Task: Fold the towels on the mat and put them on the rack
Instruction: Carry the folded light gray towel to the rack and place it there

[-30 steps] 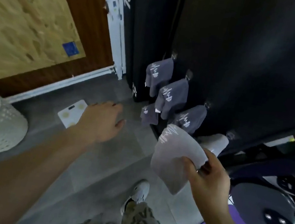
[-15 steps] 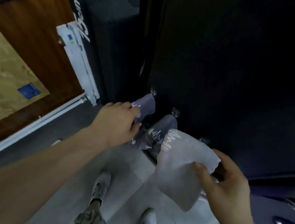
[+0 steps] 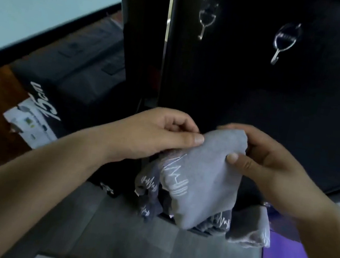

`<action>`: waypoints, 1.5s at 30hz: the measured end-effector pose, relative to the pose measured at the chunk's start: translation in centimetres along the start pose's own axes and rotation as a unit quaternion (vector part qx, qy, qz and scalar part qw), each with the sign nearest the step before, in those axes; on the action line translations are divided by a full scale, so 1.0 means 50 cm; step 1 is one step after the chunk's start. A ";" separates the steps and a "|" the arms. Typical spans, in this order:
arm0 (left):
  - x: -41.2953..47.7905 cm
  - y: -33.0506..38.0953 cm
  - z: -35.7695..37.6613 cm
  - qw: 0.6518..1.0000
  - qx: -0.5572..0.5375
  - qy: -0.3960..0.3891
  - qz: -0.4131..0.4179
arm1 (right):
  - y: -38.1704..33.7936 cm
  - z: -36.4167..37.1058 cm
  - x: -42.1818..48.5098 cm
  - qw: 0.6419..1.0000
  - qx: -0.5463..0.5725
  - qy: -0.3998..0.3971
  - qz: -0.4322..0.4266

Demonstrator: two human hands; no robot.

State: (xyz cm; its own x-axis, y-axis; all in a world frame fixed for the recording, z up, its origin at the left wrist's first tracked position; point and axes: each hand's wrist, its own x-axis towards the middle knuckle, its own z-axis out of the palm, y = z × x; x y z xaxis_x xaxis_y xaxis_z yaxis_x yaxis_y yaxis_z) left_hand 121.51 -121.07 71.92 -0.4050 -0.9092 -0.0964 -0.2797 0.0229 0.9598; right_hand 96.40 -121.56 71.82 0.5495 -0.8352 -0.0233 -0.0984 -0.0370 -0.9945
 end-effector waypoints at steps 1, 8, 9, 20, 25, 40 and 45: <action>0.003 0.012 -0.020 1.000 -0.028 -0.012 0.004 | -0.017 0.004 0.015 1.000 0.010 -0.008 -0.016; 0.026 0.074 -0.138 0.993 -0.062 -0.016 0.099 | -0.133 0.020 0.099 0.992 0.026 -0.092 -0.077; 0.031 0.083 -0.150 0.991 -0.080 -0.050 0.092 | -0.146 0.025 0.109 0.990 0.027 -0.107 -0.083; 0.073 0.089 -0.194 0.986 -0.126 -0.112 0.006 | -0.174 0.022 0.174 0.996 0.034 -0.057 -0.062; 0.089 0.078 -0.201 0.993 -0.096 -0.071 0.022 | -0.165 0.012 0.196 0.997 0.038 -0.031 -0.053; 0.100 0.078 -0.237 0.994 -0.095 -0.025 0.040 | -0.142 -0.008 0.215 0.994 0.036 0.017 -0.104; 0.103 0.075 -0.231 0.967 -0.196 0.109 0.122 | -0.127 0.005 0.218 0.978 -0.030 0.090 -0.186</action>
State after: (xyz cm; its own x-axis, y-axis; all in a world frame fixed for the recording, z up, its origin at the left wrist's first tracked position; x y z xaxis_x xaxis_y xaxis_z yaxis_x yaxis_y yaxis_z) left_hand 128.42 -130.49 78.08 -0.2126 -0.9634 0.1632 0.1692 0.1282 0.9772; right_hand 103.21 -130.32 77.85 0.4017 -0.8406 0.3634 0.0286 -0.3851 -0.9224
